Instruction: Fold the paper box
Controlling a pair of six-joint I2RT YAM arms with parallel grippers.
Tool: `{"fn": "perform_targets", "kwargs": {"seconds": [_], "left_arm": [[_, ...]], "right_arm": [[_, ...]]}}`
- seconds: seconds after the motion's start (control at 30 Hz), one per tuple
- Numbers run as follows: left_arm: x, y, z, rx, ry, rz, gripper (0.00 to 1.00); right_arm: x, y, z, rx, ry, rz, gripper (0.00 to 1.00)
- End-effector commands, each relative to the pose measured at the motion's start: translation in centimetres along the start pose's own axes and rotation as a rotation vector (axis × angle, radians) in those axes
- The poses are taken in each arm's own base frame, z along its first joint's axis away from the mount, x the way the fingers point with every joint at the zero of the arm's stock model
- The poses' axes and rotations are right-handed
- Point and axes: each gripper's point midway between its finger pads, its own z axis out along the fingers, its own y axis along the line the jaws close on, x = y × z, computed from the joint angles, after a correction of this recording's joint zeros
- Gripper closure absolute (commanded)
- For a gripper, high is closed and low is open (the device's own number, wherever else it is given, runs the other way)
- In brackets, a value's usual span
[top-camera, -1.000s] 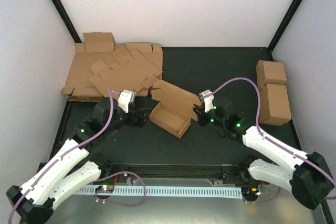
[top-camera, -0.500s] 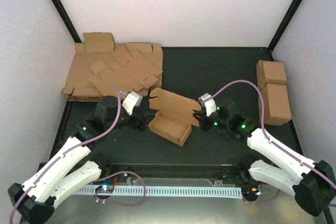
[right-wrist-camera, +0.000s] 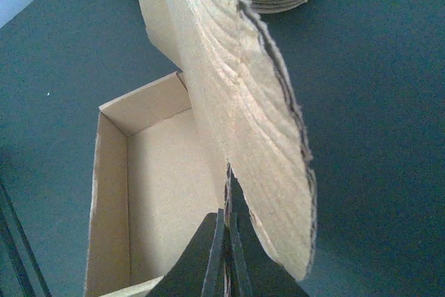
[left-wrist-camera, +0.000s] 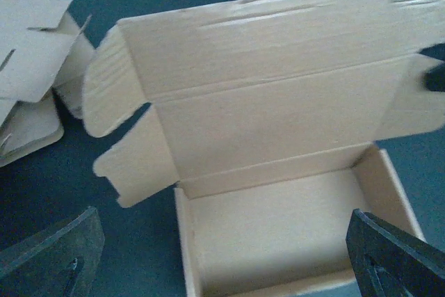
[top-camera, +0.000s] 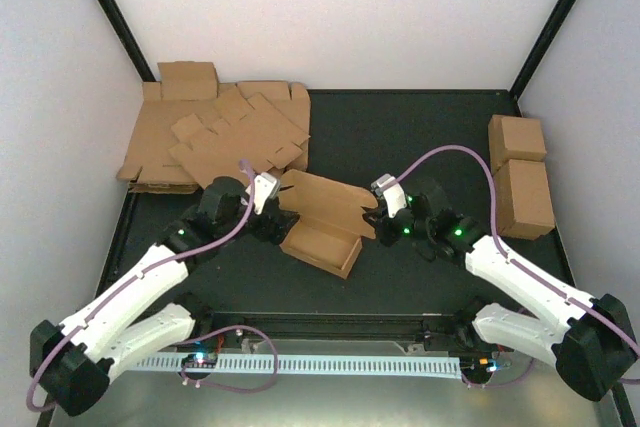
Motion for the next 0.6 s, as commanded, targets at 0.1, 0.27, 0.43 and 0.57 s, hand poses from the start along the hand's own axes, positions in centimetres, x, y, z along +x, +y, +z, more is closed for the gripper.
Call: {"fn": "perform_targets", "kwargs": {"seconds": [0.1, 0.27, 0.43, 0.57], "left_arm": [[-1.6, 3.0, 1.9, -0.08, -0.044, -0.101, 0.01], [-1.7, 3.9, 3.8, 0.004, -0.047, -0.146, 0.01], [-1.0, 3.8, 5.8, 0.138, 0.017, -0.151, 0.02], [-1.0, 4.5, 6.3, 0.109, 0.018, -0.122, 0.03]], "right_arm": [[-0.8, 0.1, -0.3, -0.001, -0.016, -0.02, 0.94], [-0.7, 0.2, -0.2, -0.007, -0.009, -0.018, 0.94], [-0.7, 0.2, -0.1, -0.009, -0.004, -0.017, 0.94], [-0.8, 0.2, -0.3, -0.007, -0.009, -0.018, 0.94]]}}
